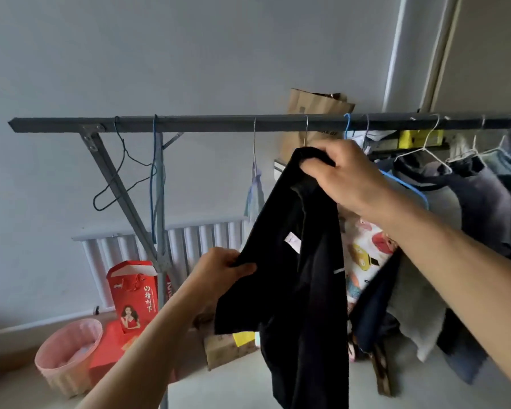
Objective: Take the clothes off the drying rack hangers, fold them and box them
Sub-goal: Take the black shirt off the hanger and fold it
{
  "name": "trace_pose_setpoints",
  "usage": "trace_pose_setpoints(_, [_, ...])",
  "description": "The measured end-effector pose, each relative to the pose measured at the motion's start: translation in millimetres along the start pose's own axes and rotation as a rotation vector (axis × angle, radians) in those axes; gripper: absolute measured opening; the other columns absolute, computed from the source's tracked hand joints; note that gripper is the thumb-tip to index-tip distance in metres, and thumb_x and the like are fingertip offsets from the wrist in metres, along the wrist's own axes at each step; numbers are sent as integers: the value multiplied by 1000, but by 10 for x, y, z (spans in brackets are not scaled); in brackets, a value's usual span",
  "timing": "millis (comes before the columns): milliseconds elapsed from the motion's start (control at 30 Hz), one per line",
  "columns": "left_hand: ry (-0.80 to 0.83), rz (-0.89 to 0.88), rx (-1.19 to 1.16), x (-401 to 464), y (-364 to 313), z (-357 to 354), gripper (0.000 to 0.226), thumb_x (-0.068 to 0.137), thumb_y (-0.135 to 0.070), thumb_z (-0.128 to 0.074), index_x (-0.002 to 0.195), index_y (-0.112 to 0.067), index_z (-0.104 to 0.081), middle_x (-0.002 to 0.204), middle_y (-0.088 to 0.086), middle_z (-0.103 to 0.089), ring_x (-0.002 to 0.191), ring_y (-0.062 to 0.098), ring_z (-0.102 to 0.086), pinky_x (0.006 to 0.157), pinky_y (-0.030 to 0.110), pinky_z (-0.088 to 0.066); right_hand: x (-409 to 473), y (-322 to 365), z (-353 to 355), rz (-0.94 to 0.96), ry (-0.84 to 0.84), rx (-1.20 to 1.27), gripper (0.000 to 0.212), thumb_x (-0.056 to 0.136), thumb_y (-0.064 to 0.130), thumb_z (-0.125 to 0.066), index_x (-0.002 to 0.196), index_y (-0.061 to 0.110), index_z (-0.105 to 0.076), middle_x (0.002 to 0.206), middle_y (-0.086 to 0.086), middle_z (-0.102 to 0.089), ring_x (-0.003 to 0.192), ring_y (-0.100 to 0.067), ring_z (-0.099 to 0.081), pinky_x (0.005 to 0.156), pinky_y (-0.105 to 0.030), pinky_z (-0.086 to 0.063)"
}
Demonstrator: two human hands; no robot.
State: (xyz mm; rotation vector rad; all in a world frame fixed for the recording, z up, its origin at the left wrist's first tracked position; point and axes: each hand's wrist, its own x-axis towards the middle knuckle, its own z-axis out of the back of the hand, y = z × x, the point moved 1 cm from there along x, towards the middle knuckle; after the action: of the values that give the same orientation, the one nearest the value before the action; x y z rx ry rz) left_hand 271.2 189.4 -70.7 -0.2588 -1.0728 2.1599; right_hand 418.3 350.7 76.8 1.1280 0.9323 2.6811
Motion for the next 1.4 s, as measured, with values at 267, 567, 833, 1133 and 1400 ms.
trace_pose_setpoints(267, [-99,63,-531,349,-725,3,17,93,-19,-57,96,-11,-71,85,12,-70,75,25,-65,73,36,-54,-389,-608,658,-207,-159,-451,48,96,52,-44,70,11,-49,64,-2,-55,61,-19,-54,57,-34,-35])
trace_pose_setpoints(567, [-22,-34,-462,500,-1090,-40,23,97,-19,-54,109,-2,-65,87,15,-61,65,24,-62,43,27,-53,-648,-837,880,-357,-194,94,48,86,55,-62,98,9,-67,93,0,-67,97,-16,-63,90,-32,-45])
trace_pose_setpoints(833, [256,-52,-381,453,-1005,-40,27,98,-22,-51,98,-4,-71,95,14,-67,93,24,-63,90,32,-48,-818,-696,1202,-476,836,233,72,51,30,-90,118,38,-63,126,12,-64,122,-7,-57,99,-23,-48])
trace_pose_setpoints(1133, [527,205,-931,475,-688,-335,28,75,-6,-42,65,-9,-68,66,8,-63,57,17,-62,57,22,-53,-724,-984,978,-664,82,-55,35,91,33,-63,102,0,-65,97,-9,-62,99,-20,-55,85,-28,-40])
trace_pose_setpoints(1400, [343,-144,-491,457,-845,-294,28,83,-20,-72,111,-20,-69,104,9,-73,99,29,-70,90,38,-56,-768,-920,959,-657,-159,14,35,97,44,-51,117,19,-66,122,-3,-63,119,-15,-52,96,-24,-35])
